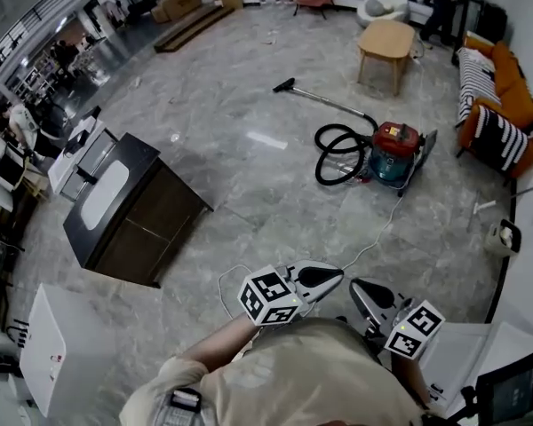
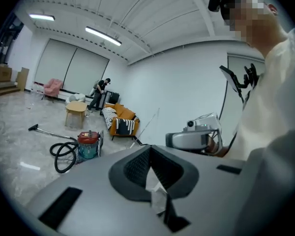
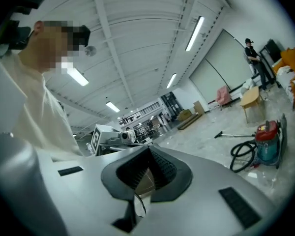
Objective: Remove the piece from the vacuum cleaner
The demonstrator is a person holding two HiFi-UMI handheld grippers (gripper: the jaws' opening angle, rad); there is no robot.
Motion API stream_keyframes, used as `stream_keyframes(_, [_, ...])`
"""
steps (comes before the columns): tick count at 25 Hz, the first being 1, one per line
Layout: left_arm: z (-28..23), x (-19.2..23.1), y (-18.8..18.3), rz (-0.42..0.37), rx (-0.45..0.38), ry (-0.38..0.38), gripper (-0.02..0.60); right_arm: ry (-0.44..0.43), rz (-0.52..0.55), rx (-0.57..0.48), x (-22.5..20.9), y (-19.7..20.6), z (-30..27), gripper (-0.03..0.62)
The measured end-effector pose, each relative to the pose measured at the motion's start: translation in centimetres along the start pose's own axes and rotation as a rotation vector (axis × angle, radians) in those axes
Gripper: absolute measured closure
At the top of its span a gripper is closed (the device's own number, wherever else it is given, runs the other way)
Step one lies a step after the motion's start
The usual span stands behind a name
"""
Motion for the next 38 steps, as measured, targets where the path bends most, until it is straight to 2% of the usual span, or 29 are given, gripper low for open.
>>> stream_keyframes(3, [-1.7, 0.3, -1.5, -0.006, -0.017, -0.053, 0.578, -0.062, 0.071, 0.008, -0.3, -0.8, 1.0, 0.594])
stream_keyframes(6, [-2.9, 0.6, -2.6, -0.046, -0.032, -0.102, 0.578, -0.034, 0.105, 0.021, -1.2, -0.7, 2.3, 0.594])
stream_keyframes(9, [-3.6, 0.7, -2.9, -0.081, -0.047, -0.155, 0.578, -0.037, 0.085, 0.018, -2.3, 0.2, 3.5, 0.594])
stream_keyframes(13, [-3.8, 0.9, -2.0, -0.087, -0.072, -0.213, 0.578, -0.093, 0.088, 0.005, -3.4, 1.1, 4.3, 0.594])
stream_keyframes(16, [-2.2, 1.7, -2.6, -0.084, -0.098, -0.238, 0.578, -0.140, 0.163, -0.018, -3.0, 0.0, 2.4, 0.594])
stream_keyframes(20, [-1.6, 0.0, -4.4, -0.046, -0.097, -0.186, 0.578, -0.102, 0.171, 0.002, -0.8, -1.9, 2.7, 0.594])
stream_keyframes(25, [-5.3, 0.2, -4.2, -0.079, -0.054, -0.103, 0.578, -0.023, 0.179, 0.001, -2.6, -1.9, 4.0, 0.594])
stream_keyframes(29, [-7.0, 1.1, -4.4, -0.095, -0.004, 0.015, 0.578, 0.047, 0.225, 0.024, -3.8, -2.2, 3.2, 0.594])
stream_keyframes(33, [-7.7, 3.1, -5.2, -0.115, 0.022, 0.110, 0.578, 0.110, 0.214, 0.034, -5.4, -2.1, 0.9, 0.594])
stream_keyframes(38, [-6.5, 7.7, -6.7, -0.073, 0.020, 0.195, 0.578, 0.174, 0.210, 0.071, -7.6, -3.3, -4.5, 0.594])
Point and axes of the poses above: the fingertips, and each gripper's own axes: z backward along the fingers, x to its left, y out of its underside, the point moved 5 cm from there along z, backward along the fingers, and after that the axes turned 9 degrees about z, right-handed, at the moved point
